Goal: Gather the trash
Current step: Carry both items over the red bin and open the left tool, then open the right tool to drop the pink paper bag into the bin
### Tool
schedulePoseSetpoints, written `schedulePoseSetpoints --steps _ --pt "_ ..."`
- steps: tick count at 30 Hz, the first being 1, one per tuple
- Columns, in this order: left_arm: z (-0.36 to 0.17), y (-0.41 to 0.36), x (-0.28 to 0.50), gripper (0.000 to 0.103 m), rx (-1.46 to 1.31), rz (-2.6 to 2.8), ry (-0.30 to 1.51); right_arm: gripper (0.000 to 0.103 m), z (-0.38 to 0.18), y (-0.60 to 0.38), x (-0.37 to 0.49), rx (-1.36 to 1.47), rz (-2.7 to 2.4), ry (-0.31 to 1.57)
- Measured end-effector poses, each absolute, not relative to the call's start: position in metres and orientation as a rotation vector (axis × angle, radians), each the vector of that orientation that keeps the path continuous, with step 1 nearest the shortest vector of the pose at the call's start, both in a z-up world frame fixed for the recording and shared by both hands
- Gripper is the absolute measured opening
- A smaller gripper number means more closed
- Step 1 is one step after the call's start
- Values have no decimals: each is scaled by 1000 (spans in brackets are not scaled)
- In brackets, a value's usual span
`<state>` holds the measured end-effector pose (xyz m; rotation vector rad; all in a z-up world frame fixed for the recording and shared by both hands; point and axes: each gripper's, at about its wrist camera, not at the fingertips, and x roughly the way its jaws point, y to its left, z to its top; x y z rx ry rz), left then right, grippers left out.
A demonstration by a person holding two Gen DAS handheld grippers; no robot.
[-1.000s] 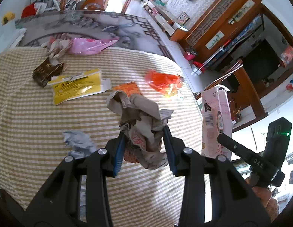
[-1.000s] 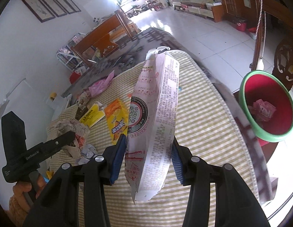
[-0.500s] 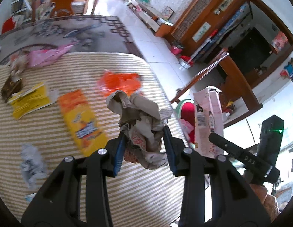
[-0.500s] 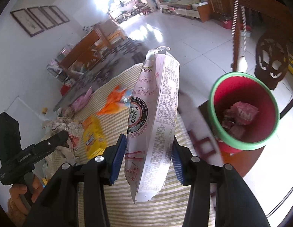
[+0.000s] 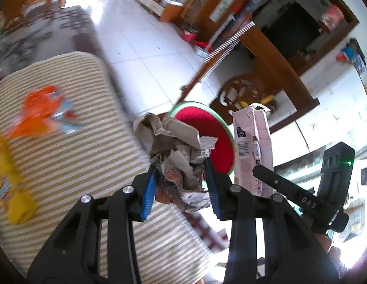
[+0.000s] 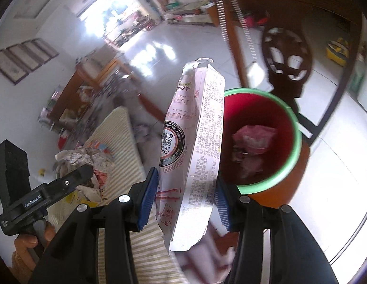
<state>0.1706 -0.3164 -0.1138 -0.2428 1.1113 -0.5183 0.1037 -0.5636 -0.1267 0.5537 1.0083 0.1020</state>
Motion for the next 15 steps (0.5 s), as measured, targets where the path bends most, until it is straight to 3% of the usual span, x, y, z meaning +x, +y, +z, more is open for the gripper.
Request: schedulePoseSetpoints --steps 5,6,8,15 --pt "-109 -379 189 41 -146 -603 1106 45 -132 -603 97 603 29 1000" --pt "-107 -386 191 46 -131 -610 1100 45 -133 -608 97 608 21 1000" --pt "-104 -398 194 68 -112 -614 1078 45 -135 -615 98 618 9 1001" --pt "-107 -382 188 72 -126 -556 1092 46 -143 -618 119 598 25 1025"
